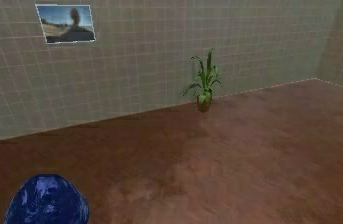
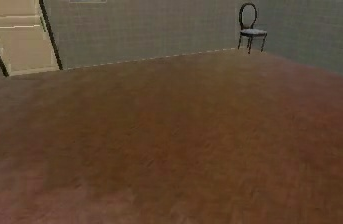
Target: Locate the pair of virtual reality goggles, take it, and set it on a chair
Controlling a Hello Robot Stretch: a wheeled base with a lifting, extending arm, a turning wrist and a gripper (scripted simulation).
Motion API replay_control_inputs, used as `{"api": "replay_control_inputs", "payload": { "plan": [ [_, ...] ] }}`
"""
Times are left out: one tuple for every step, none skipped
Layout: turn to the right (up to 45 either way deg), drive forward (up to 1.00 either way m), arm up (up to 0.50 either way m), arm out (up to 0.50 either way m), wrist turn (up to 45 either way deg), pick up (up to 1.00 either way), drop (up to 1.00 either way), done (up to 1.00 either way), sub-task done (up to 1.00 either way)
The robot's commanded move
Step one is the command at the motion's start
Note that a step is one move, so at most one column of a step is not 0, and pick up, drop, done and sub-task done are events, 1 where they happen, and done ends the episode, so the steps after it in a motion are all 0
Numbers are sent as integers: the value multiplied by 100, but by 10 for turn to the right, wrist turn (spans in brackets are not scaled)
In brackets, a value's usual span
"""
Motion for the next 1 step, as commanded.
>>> {"api": "replay_control_inputs", "payload": {
  "plan": [
    [-30,0,0,0,0,0,0,0,0]
  ]
}}
